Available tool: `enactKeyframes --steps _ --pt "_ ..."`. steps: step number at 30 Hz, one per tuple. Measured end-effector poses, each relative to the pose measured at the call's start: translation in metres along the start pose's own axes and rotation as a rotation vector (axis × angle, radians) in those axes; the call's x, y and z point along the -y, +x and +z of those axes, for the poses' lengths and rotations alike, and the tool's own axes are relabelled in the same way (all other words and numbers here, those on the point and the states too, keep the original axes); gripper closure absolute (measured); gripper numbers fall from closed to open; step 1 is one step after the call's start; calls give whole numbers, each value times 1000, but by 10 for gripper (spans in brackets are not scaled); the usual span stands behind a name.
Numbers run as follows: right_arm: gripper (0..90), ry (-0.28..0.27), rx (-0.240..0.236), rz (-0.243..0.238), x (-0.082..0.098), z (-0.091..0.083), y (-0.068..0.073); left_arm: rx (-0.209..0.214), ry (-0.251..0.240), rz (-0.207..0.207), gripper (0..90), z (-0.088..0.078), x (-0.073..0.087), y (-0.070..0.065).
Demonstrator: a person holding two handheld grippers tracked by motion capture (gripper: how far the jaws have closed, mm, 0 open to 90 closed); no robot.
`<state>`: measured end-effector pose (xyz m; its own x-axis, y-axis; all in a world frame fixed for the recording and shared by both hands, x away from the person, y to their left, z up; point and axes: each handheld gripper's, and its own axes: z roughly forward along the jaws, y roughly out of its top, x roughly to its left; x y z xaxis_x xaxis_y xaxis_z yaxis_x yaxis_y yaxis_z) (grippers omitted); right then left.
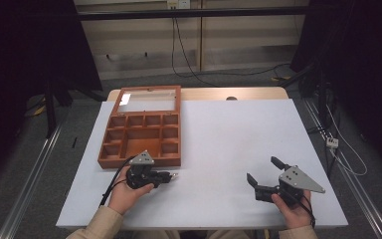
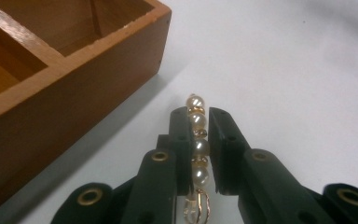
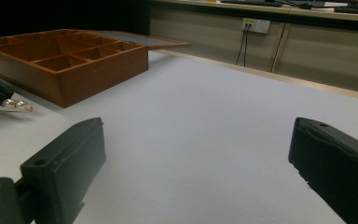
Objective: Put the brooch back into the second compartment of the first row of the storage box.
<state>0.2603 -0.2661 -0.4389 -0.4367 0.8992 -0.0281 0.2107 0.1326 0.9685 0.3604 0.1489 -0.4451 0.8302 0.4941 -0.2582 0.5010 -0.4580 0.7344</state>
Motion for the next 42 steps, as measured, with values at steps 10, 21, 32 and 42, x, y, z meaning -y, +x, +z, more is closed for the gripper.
enactKeyframes --steps 10,21,32,42 --pt "30 -5 -13 5 0 -1 1 -6 19 -2 803 -12 -3 1" --pt "30 -9 -12 13 0 -1 0 -13 24 2 803 -25 -19 2" --pt "30 -7 -15 14 1 -1 0 -29 16 -6 803 -41 -34 8" --pt "28 -3 -21 18 1 0 1 -36 1 -12 804 -53 -45 13"
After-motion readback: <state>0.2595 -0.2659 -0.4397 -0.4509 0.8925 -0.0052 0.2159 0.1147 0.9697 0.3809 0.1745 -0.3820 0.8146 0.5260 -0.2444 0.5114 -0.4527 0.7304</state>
